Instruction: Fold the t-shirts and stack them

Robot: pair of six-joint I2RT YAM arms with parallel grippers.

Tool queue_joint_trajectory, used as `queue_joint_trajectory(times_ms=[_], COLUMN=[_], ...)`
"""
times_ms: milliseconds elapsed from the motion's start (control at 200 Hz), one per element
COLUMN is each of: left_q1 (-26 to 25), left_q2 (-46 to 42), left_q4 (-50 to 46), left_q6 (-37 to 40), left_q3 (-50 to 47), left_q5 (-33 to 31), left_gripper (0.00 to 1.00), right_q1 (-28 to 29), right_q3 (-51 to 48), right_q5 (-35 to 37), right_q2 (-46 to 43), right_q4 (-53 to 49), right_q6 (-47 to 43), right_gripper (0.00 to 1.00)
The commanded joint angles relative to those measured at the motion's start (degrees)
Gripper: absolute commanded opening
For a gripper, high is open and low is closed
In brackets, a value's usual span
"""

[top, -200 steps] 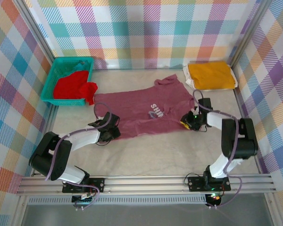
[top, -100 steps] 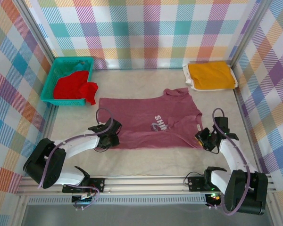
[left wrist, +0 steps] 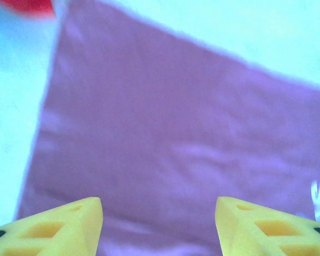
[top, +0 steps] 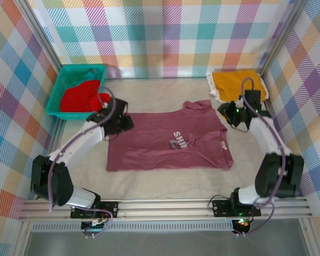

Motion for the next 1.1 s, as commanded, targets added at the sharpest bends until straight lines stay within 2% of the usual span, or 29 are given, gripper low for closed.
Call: queue_joint_trajectory(times_ms=[0, 160, 275, 665, 989, 1094], left_q1=[5.37, 7.65, 8.73, 11.92, 13.65, 13.62], left_q2=[7.99, 19.86, 28.10, 40.97, 46.84, 47.59], left_q4=[-2.95, -7.23, -10.99, -10.25, -8.75, -7.59], left_q6=[6.08, 9.09, 8.63, 6.10, 6.81, 7.03], left_q3=[7.64, 18.26, 24.96, 32.78, 38.40, 37.89], left_q5=[0.26, -0.54, -1.58, -8.37, -2.86, -1.24], left_gripper=[0.59, 0.60, 0.62, 0.63, 0.62, 0.57], right_q1=[1.22, 2.40, 2.74, 3.14, 3.04, 3.03], right_q3=[7.57, 21.80, 26.53, 22.28, 17.74, 17.42], right_q5=[-4.53, -6.70, -8.10, -9.86, -10.05, -9.81], right_q2=[8.52, 20.73, 25.65, 24.53, 21.27, 20.75], right_q4=[1.38, -4.36, -5.45, -2.12, 0.21, 0.41], right_q6=[-1.16, -3.20, -2.65, -2.61, -1.73, -1.39], right_gripper=[0.36, 0.38, 0.38, 0.39, 0.38, 0.38])
